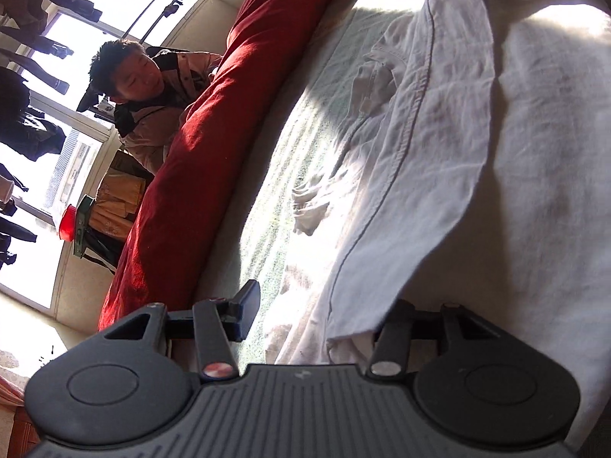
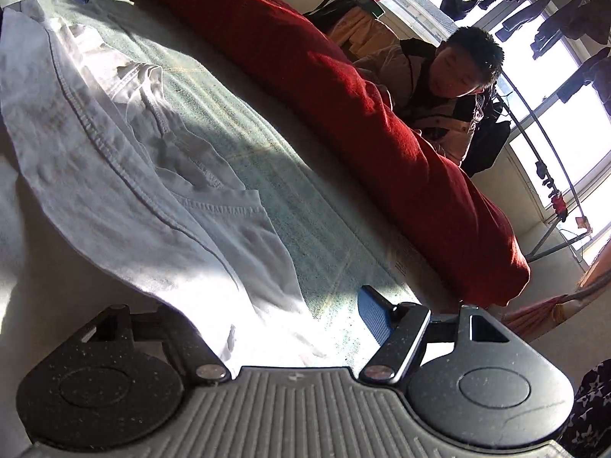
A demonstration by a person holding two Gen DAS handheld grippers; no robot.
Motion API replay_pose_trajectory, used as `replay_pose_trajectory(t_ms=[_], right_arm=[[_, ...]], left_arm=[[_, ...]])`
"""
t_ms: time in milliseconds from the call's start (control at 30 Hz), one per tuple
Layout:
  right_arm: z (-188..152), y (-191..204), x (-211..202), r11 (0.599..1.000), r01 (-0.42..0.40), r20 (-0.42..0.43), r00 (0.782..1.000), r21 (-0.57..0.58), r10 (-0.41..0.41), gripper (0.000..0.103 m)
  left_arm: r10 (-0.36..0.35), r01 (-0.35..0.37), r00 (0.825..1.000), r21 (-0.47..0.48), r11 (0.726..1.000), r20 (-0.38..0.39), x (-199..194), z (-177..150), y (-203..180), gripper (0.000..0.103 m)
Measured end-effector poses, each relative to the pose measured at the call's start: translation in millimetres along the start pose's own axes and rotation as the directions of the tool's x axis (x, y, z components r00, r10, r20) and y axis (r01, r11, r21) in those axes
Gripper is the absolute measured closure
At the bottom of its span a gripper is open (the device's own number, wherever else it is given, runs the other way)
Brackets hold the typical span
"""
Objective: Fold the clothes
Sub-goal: 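Fold the shirt side over its body with the left gripper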
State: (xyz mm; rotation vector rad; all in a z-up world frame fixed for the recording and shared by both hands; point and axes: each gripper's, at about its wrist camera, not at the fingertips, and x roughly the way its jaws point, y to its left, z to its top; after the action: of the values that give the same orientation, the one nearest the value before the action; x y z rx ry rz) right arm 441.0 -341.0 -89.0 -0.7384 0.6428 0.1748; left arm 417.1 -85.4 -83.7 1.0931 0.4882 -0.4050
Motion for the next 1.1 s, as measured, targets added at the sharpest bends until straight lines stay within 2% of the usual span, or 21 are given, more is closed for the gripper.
replay_pose_trajectory(t_ms=[33, 67, 167, 200, 267, 367, 533, 733, 933, 1100], right_arm=[[-1, -5, -5, 0.999, -0.036, -0.001, 0.999, 0.014, 0.036, 0.024], [-3, -9, -9, 0.998, -0.061, 0.002, 0.998, 0.025, 0.061, 0.023], [-8, -27, -32, 0.981, -0.176, 0.031, 0.984, 0.085, 0.174, 0.02], [-11, -27, -35, 0.978, -0.185, 0.035, 0.983, 0.095, 0.183, 0.02], [-16, -26, -40, 0.974, -0.195, 0.039, 0.981, 0.113, 0.192, 0.007], [-24, -24, -48, 0.968, -0.21, 0.047, 0.978, 0.139, 0.205, 0.004], [-37, -22, -61, 0.955, -0.234, 0.06, 0.972, 0.182, 0.227, 0.004], [-22, -32, -27, 0.966, -0.18, 0.051, 0.984, 0.187, 0.174, 0.004], [-2, -58, 7, 0.962, -0.148, 0.054, 0.989, 0.229, 0.14, 0.004], [0, -86, 29, 0.909, -0.258, 0.097, 0.966, 0.327, 0.24, 0.004]], left_arm=[[-0.021, 0.022, 1.0, -0.01, 1.0, 0.013, -7, -3, 4, 0.033], [-0.043, 0.044, 0.999, -0.02, 0.999, 0.03, -15, -5, 8, 0.031], [-0.111, 0.117, 0.992, -0.095, 0.989, 0.062, -34, -13, 22, 0.029], [-0.121, 0.129, 0.99, -0.125, 0.984, 0.068, -39, -16, 25, 0.029], [-0.143, 0.154, 0.987, -0.198, 0.968, 0.072, -46, -22, 30, 0.029], [-0.192, 0.207, 0.978, -0.278, 0.938, 0.08, -45, -32, 32, 0.028], [-0.15, 0.151, 0.988, -0.328, 0.933, 0.028, -24, -31, 30, 0.028], [-0.085, 0.088, 0.996, -0.4, 0.912, 0.025, 0, -23, 55, 0.028], [-0.059, 0.056, 0.998, -0.479, 0.876, 0.01, 34, -21, 83, 0.028], [-0.055, 0.045, 0.998, -0.547, 0.836, -0.003, 54, -26, 99, 0.028]])
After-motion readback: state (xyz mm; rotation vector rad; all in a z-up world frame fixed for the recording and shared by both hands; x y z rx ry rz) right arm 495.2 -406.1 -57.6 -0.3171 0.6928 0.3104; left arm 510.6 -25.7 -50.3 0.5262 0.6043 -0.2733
